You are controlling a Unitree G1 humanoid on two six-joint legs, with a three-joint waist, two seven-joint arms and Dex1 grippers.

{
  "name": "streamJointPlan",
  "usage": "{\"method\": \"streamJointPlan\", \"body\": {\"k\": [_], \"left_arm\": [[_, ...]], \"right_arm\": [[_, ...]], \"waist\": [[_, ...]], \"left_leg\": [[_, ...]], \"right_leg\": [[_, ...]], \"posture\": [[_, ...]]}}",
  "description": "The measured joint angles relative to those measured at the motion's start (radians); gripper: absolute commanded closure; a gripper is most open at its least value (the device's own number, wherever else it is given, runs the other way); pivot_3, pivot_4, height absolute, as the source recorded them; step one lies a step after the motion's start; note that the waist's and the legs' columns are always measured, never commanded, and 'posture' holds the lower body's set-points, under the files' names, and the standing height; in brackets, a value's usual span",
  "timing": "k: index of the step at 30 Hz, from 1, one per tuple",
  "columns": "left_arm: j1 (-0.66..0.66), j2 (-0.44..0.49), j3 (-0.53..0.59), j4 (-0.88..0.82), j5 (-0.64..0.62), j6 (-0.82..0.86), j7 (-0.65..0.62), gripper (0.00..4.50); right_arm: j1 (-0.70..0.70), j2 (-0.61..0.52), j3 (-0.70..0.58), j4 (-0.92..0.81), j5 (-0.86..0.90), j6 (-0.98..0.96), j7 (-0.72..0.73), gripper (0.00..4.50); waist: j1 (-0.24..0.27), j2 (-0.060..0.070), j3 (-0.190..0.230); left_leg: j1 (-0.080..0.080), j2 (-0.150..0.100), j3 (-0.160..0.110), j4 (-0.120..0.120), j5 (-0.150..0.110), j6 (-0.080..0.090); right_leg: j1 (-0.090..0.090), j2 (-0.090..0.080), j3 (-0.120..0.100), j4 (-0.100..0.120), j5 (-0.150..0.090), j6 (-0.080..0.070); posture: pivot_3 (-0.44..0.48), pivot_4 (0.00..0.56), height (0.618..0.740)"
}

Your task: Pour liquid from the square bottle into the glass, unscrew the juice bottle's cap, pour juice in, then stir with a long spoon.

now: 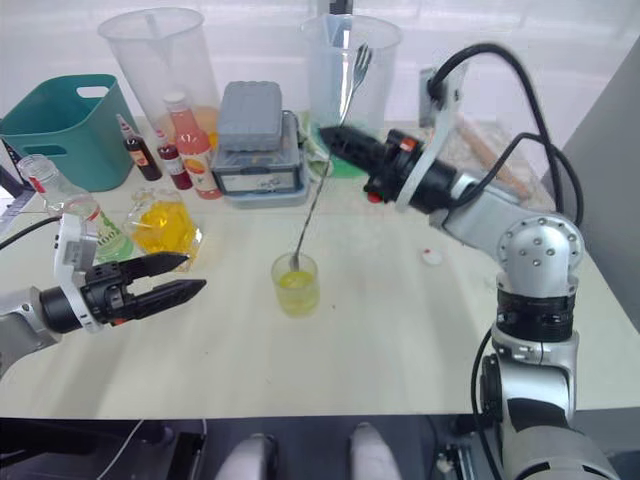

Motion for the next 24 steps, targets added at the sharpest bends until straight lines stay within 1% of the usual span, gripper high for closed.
{"method": "streamJointPlan", "body": {"k": [5,10,15,19,21,24], "left_arm": [[0.032,-0.012,-0.02,-0.023,0.042,-0.054,-0.023,0.04],[0.049,-0.021,-0.04,-0.039,0.082,-0.115,-0.041,0.04],[0.052,-0.026,-0.047,-0.04,0.089,-0.119,-0.05,0.04],[0.048,-0.026,-0.058,-0.039,0.078,-0.113,-0.06,0.04],[0.047,-0.026,-0.064,-0.039,0.078,-0.112,-0.061,0.04],[0.044,-0.026,-0.071,-0.039,0.079,-0.115,-0.063,0.04]], "right_arm": [[0.025,-0.001,0.068,-0.042,-0.137,-0.007,0.07,4.5],[0.042,0.011,0.127,-0.065,-0.294,-0.058,0.125,4.5],[0.056,0.023,0.192,-0.079,-0.452,-0.131,0.186,4.5],[0.066,0.08,0.231,-0.087,-0.561,-0.225,0.216,4.5],[0.077,0.11,0.232,-0.087,-0.587,-0.253,0.221,4.5],[0.107,0.188,0.231,-0.098,-0.604,-0.283,0.226,4.5]], "waist": [[0.0,0.0,0.0],[0.0,0.0,0.0],[0.0,0.0,0.0],[0.0,0.0,0.0],[0.0,0.0,0.0],[-0.001,0.0,0.0]], "left_leg": [[0.0,0.0,0.0,0.0,0.0,0.0],[0.0,0.0,0.0,0.0,0.0,0.0],[0.0,0.0,0.0,0.0,0.0,0.0],[0.0,0.0,0.0,0.0,0.0,0.0],[0.0,0.0,0.0,0.0,0.0,0.0],[0.0,0.0,0.0,0.0,0.0,0.0]], "right_leg": [[-0.001,0.0,0.0,0.0,0.0,0.0],[-0.001,0.0,0.0,0.0,0.0,0.0],[-0.001,0.0,0.0,0.0,0.0,0.0],[-0.001,0.0,0.0,0.001,0.0,0.0],[-0.001,0.0,0.0,0.001,0.0,0.0],[-0.001,0.0,0.0,0.002,0.0,0.0]], "posture": [[0.0,0.15,0.739],[0.0,0.15,0.739],[0.0,0.15,0.739],[0.0,0.15,0.739],[0.0,0.15,0.739],[0.0,0.15,0.739]]}}
